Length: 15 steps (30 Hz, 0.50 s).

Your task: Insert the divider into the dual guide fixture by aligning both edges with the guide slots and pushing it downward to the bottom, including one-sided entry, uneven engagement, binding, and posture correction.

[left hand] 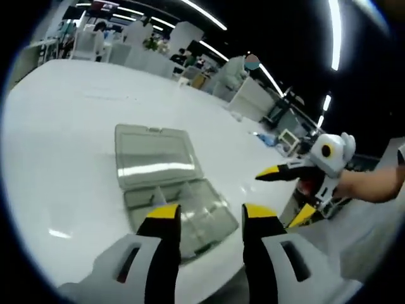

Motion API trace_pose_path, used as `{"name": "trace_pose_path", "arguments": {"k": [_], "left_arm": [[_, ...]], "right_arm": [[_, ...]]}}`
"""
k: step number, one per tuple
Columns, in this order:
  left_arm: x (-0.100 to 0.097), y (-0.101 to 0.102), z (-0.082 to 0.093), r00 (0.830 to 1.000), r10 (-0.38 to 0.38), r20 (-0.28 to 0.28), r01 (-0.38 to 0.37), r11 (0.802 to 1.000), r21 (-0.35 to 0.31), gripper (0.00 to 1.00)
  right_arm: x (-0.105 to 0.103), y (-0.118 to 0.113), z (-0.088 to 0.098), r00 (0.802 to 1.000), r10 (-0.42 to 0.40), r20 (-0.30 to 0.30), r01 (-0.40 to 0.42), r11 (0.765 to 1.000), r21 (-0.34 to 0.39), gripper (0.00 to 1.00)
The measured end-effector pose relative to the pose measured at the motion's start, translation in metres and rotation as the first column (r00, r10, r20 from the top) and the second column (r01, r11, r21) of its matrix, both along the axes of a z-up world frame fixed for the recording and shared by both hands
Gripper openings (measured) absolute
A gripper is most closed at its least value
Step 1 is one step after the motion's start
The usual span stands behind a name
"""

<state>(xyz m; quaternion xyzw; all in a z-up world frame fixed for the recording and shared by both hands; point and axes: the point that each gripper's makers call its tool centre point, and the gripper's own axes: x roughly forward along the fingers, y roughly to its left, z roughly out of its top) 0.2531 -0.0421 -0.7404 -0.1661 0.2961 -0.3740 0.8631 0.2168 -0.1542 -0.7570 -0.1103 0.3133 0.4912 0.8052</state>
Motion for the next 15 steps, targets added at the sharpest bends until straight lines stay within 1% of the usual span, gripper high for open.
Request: {"name": "trace_pose_path", "arguments": {"k": [2, 4, 6, 8, 10, 13, 15], "left_arm": [[-0.004, 0.000, 0.003, 1.000, -0.007, 0.008, 0.007, 1.000, -0.008, 0.40], [-0.007, 0.000, 0.009, 0.999, -0.015, 0.042, 0.016, 1.000, -0.020, 0.42], [-0.011, 0.000, 0.014, 0.998, -0.020, 0.052, 0.021, 0.999, -0.026, 0.44], [-0.014, -0.001, 0.019, 0.996, -0.031, 0.087, 0.034, 0.999, -0.029, 0.46], [-0.016, -0.002, 0.023, 0.994, -0.038, 0.102, 0.041, 0.999, -0.031, 0.48], [-0.020, -0.004, 0.025, 0.988, -0.062, 0.141, 0.063, 0.998, -0.001, 0.52], [-0.023, -0.005, 0.024, 0.986, -0.075, 0.151, 0.074, 0.997, 0.015, 0.54]], "right_arm": [[0.001, -0.003, 0.000, 1.000, -0.001, -0.001, 0.001, 1.000, -0.007, 0.68], [0.002, -0.005, 0.001, 1.000, -0.004, -0.001, 0.004, 1.000, -0.015, 0.68], [0.004, -0.008, 0.001, 1.000, -0.009, -0.001, 0.009, 1.000, -0.020, 0.68], [0.005, -0.010, 0.002, 1.000, -0.009, 0.001, 0.009, 1.000, -0.027, 0.68], [0.006, -0.013, 0.003, 1.000, -0.010, 0.002, 0.010, 0.999, -0.032, 0.68], [0.007, -0.015, 0.004, 1.000, -0.012, 0.000, 0.012, 0.999, -0.038, 0.68], [0.008, -0.018, 0.004, 1.000, -0.010, 0.002, 0.010, 0.999, -0.047, 0.68]]}}
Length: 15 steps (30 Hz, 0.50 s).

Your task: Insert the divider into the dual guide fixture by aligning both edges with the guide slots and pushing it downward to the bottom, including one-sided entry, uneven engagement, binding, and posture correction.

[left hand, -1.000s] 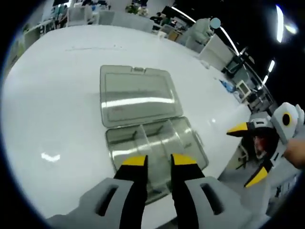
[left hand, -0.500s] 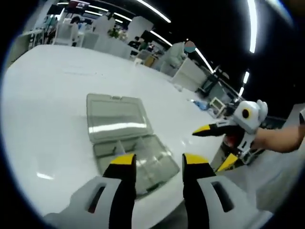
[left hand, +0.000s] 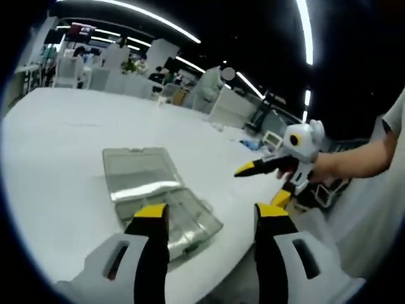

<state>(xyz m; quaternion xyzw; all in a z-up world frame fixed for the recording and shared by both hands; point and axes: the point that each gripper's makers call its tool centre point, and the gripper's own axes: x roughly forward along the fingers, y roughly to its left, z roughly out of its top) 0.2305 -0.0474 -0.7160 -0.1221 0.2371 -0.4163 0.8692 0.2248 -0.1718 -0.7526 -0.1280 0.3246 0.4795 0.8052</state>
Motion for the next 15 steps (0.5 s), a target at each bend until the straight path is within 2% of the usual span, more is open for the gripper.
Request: {"name": "trace_pose_path", "arguments": {"k": [4, 7, 12, 15], "left_arm": [[-0.005, -0.002, 0.002, 0.999, -0.017, 0.040, 0.017, 1.000, 0.021, 0.63], [-0.010, -0.002, 0.003, 0.999, -0.017, 0.048, 0.016, 1.000, 0.020, 0.69], [-0.019, -0.002, -0.002, 0.995, -0.053, 0.080, 0.049, 0.997, 0.056, 0.74], [-0.023, -0.003, 0.002, 0.990, -0.079, 0.113, 0.073, 0.996, 0.059, 0.77]], "right_arm": [[0.002, -0.007, -0.002, 1.000, 0.006, -0.003, -0.006, 1.000, -0.020, 0.68], [0.003, -0.014, -0.006, 1.000, 0.005, -0.006, -0.005, 0.999, -0.036, 0.67], [0.005, -0.028, -0.014, 1.000, -0.001, -0.012, 0.000, 0.998, -0.061, 0.67], [0.006, -0.036, -0.019, 1.000, -0.002, -0.017, 0.000, 0.997, -0.083, 0.67]]}}
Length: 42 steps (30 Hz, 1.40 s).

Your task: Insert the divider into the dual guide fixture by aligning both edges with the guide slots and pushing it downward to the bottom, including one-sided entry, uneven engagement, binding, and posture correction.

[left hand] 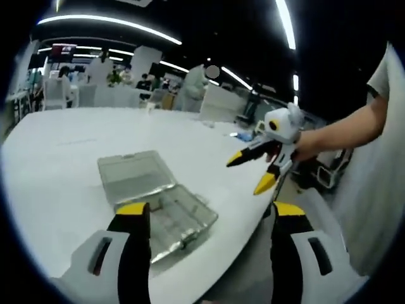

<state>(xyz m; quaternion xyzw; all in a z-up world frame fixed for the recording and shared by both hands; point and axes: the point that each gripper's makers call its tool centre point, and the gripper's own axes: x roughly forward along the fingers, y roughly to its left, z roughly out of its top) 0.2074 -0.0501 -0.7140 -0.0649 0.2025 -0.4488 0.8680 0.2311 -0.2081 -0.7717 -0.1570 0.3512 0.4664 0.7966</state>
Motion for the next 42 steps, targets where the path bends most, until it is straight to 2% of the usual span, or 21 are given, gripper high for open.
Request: {"name": "trace_pose_path", "arguments": {"k": [4, 8, 15, 19, 25, 29, 35, 40, 42], "left_arm": [[-0.002, -0.002, -0.001, 0.999, -0.024, 0.027, 0.023, 0.999, 0.034, 0.78], [-0.001, 0.001, -0.003, 1.000, -0.016, 0.025, 0.015, 0.999, 0.035, 0.78], [-0.002, 0.003, -0.003, 0.999, -0.010, 0.031, 0.008, 0.998, 0.057, 0.78], [-0.001, 0.006, -0.004, 0.999, -0.011, 0.038, 0.009, 0.998, 0.062, 0.78], [-0.002, 0.006, -0.008, 0.999, -0.018, 0.035, 0.015, 0.995, 0.097, 0.77], [-0.002, 0.005, -0.010, 0.999, -0.018, 0.029, 0.015, 0.995, 0.099, 0.76], [0.000, 0.003, -0.010, 0.999, -0.017, 0.031, 0.013, 0.995, 0.104, 0.74], [0.003, 0.002, -0.012, 0.999, -0.024, 0.029, 0.020, 0.993, 0.117, 0.74], [0.003, 0.002, -0.013, 0.999, -0.024, 0.026, 0.021, 0.993, 0.120, 0.74]], "right_arm": [[0.004, -0.010, -0.008, 1.000, -0.003, -0.004, 0.003, 1.000, -0.020, 0.66], [0.006, -0.019, -0.017, 1.000, 0.003, -0.002, -0.003, 0.999, -0.038, 0.65], [0.010, -0.042, -0.047, 0.999, 0.023, -0.030, -0.027, 0.992, -0.126, 0.63], [0.016, -0.050, -0.056, 0.999, 0.030, -0.038, -0.035, 0.988, -0.151, 0.61], [0.027, -0.071, -0.073, 0.997, 0.043, -0.064, -0.056, 0.976, -0.211, 0.58], [0.032, -0.085, -0.083, 0.994, 0.076, -0.083, -0.096, 0.957, -0.273, 0.57], [0.039, -0.095, -0.091, 0.990, 0.098, -0.103, -0.124, 0.947, -0.297, 0.54], [0.043, -0.106, -0.101, 0.981, 0.134, -0.140, -0.176, 0.921, -0.348, 0.50], [0.046, -0.105, -0.100, 0.981, 0.140, -0.132, -0.178, 0.920, -0.349, 0.50]]}}
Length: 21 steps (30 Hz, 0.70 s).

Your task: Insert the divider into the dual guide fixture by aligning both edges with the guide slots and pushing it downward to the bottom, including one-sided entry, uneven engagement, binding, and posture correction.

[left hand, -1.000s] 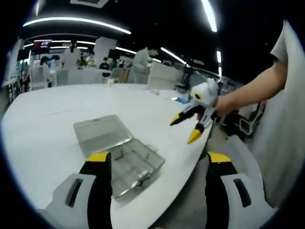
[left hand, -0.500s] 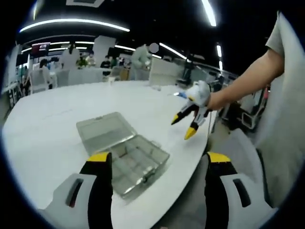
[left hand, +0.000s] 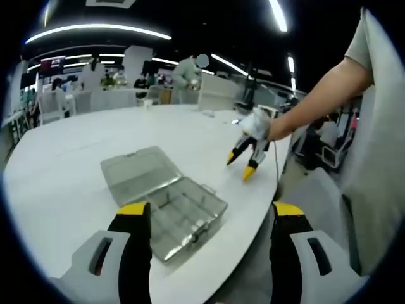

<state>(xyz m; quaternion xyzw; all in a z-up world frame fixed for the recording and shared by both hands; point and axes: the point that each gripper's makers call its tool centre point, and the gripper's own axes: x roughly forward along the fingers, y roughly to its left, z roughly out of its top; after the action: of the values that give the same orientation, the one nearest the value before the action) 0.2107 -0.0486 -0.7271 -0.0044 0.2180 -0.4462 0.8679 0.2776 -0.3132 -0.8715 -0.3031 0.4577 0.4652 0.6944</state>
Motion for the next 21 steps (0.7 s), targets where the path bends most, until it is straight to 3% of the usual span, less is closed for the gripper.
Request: {"name": "trace_pose_path", "arguments": {"k": [6, 8, 12, 21], "left_arm": [[0.001, 0.002, -0.003, 1.000, 0.008, -0.015, -0.008, 1.000, 0.001, 0.74], [0.002, 0.003, -0.003, 1.000, 0.011, -0.016, -0.011, 1.000, 0.000, 0.74], [0.004, 0.004, -0.003, 1.000, 0.015, -0.015, -0.015, 1.000, -0.002, 0.74], [0.005, 0.006, -0.004, 1.000, 0.018, -0.017, -0.019, 1.000, -0.007, 0.73]], "right_arm": [[0.008, -0.001, -0.001, 1.000, 0.022, -0.009, -0.022, 1.000, -0.006, 0.41], [0.005, 0.000, 0.000, 0.998, 0.063, -0.009, -0.063, 0.998, -0.013, 0.39], [-0.002, 0.003, -0.001, 0.990, 0.143, -0.012, -0.144, 0.989, -0.044, 0.37], [-0.003, -0.001, -0.001, 0.978, 0.205, -0.023, -0.207, 0.975, -0.085, 0.34]]}}
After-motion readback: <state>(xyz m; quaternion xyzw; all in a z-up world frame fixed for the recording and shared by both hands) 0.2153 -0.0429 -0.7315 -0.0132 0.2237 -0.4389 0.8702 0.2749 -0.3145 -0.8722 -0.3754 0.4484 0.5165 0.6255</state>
